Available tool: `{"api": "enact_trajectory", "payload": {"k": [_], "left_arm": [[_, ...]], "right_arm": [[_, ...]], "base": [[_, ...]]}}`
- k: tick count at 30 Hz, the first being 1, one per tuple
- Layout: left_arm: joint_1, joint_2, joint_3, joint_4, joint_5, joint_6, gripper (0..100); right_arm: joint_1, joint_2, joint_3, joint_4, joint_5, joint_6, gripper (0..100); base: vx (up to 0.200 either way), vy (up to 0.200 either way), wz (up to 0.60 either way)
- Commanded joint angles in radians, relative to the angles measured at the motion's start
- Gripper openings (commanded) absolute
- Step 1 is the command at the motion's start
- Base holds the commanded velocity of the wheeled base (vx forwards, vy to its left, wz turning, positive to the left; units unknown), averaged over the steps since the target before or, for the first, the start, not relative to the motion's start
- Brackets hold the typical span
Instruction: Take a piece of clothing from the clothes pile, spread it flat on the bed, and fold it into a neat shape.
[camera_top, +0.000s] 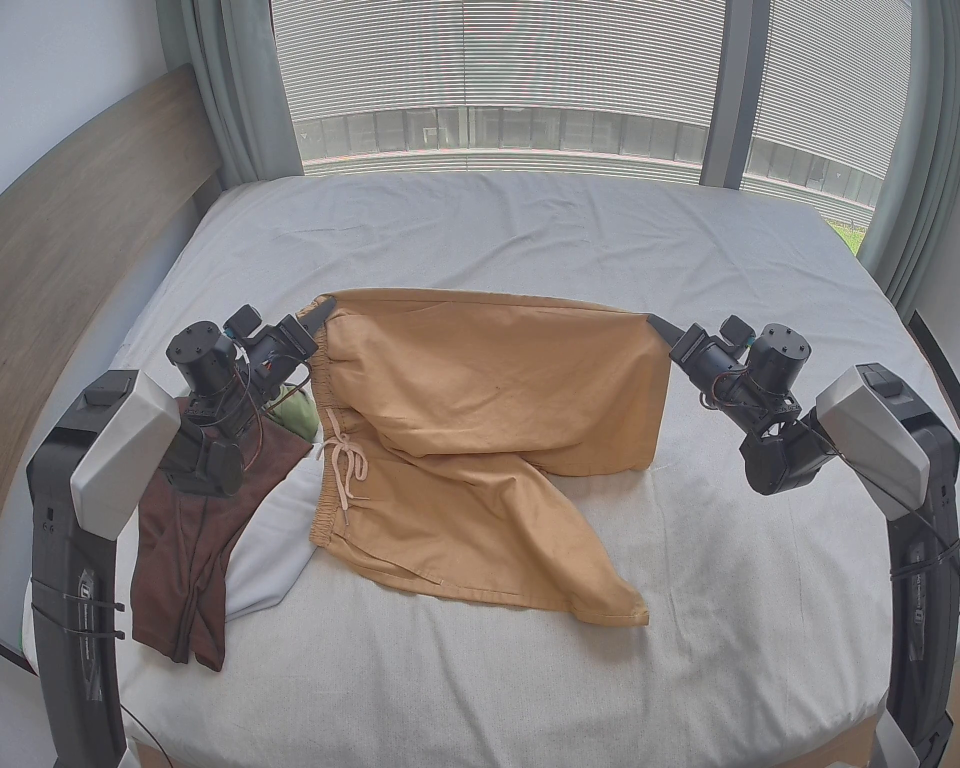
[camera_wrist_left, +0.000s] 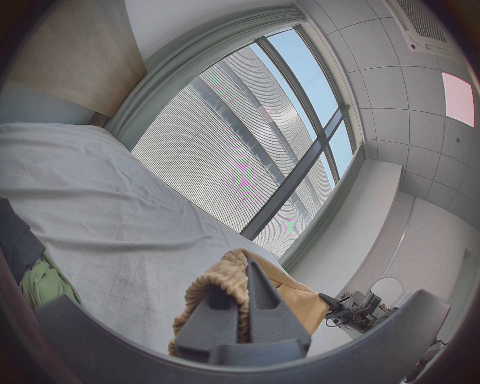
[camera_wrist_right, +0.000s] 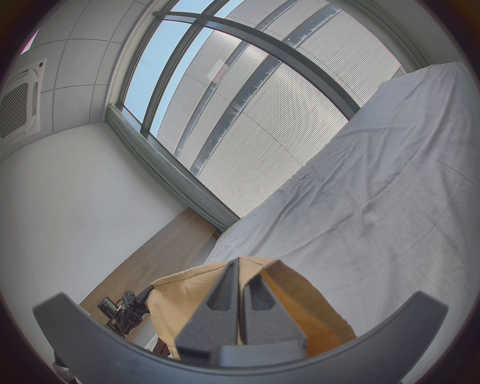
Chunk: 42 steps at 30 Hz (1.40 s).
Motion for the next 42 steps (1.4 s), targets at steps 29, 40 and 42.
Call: {"api": "enact_trajectory", "payload": {"k": [29, 40, 42], "left_arm": [[0.016, 0.051, -0.132, 0.305, 0.154, -0.002, 100], [0.043, -0.097, 0.137, 0.288, 0.149, 0.087, 100], [0.042, -0.139, 0.207, 0.242, 0.137, 0.087, 100]], "right_arm": [[-0.009, -0.046, 0.253, -0.141, 0.009, -0.026, 100], [0.029, -0.053, 0.454, -0.259, 0.009, -0.032, 100], [0.043, -0.054, 0.490, -0.262, 0.009, -0.032, 100]], "base": [[0.000, 0.000, 0.00], [0.000, 0.000, 0.00], [0.000, 0.000, 0.00]]}}
